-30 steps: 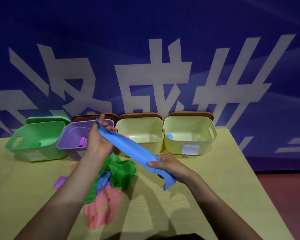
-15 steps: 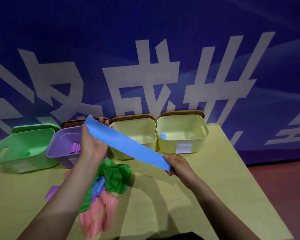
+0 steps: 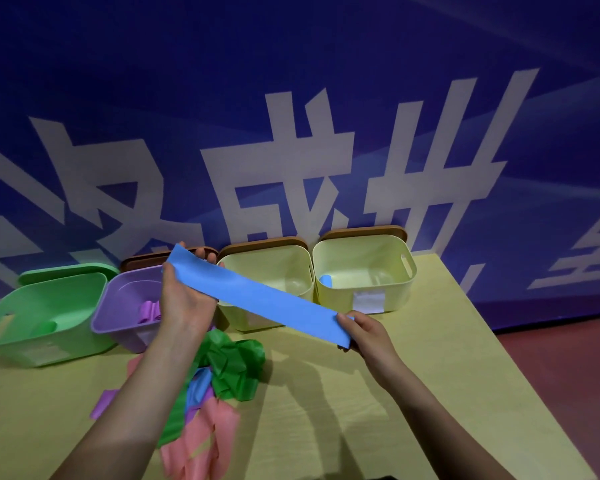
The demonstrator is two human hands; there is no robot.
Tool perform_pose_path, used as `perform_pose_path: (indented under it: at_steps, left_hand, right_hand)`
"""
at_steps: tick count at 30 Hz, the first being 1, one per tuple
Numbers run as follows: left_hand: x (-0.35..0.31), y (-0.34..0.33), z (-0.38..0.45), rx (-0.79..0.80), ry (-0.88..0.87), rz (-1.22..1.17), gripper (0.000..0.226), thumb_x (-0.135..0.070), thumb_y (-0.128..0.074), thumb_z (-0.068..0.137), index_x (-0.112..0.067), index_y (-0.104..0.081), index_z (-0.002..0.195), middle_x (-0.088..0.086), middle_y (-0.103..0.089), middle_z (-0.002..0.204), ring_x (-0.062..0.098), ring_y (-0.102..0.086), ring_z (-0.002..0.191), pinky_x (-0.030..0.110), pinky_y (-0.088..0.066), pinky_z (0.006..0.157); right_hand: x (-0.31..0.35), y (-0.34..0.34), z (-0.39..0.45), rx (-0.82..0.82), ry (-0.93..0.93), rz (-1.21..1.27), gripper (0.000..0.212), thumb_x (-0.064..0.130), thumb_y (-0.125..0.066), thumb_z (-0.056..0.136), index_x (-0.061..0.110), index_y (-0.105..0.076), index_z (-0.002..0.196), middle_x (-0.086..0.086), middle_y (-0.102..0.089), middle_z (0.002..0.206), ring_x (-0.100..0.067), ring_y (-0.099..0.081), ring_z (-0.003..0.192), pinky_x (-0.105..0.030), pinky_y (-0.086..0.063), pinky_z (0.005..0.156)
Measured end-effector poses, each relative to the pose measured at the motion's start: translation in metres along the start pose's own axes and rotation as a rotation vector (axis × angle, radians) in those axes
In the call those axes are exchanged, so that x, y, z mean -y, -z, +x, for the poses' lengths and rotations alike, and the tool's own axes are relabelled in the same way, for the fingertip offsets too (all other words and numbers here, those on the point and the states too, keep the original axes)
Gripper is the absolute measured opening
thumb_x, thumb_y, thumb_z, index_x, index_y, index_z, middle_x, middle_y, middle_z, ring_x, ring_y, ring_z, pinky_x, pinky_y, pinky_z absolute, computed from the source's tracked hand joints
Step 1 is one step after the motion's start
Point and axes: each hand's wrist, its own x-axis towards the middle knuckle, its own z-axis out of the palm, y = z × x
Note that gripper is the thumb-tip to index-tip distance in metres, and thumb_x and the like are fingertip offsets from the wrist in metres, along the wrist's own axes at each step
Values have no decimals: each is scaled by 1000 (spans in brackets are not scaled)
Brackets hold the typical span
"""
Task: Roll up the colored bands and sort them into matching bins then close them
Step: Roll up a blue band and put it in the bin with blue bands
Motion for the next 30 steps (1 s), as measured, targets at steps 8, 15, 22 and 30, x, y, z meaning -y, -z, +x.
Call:
perform_pose_path:
  at_steps: [8, 15, 22, 30]
  left_hand:
    - [16, -15, -18, -84, 16, 228, 13, -33, -43, 96, -24, -48, 87, -6, -46, 76, 10, -50, 61, 24, -46, 59]
    - [28, -49, -76, 158, 71, 375, 36, -43, -31, 101, -21, -60, 103, -4, -61, 68, 13, -58, 59, 29, -49, 64]
    - [47, -52, -99, 241, 173, 722, 41, -35, -33, 102, -7, -61, 109, 9, -68, 73, 21, -64, 65, 34, -50, 71]
    - [53, -48, -112, 315, 214, 794, 34, -32, -35, 102, -15, -63, 107, 19, -72, 85, 29, -69, 73, 45, -53, 86]
  right_hand:
    - [-27, 10, 8, -26, 55, -316, 37, 22, -58, 93, 4, -49, 62, 1, -47, 57, -10, -44, 56, -26, -37, 58]
    - [-34, 23, 7, 90, -28, -586, 22, 22, -54, 93, 18, -63, 73, 5, -63, 64, -4, -55, 59, -28, -44, 62]
    - [58, -7, -12, -26, 372, -191, 20, 29, -57, 88, 14, -71, 88, 7, -66, 79, -6, -61, 78, -23, -47, 69]
    - [85, -33, -17, 94, 479, -358, 8, 10, -66, 85, 14, -67, 78, 0, -61, 80, -12, -58, 74, -37, -47, 70]
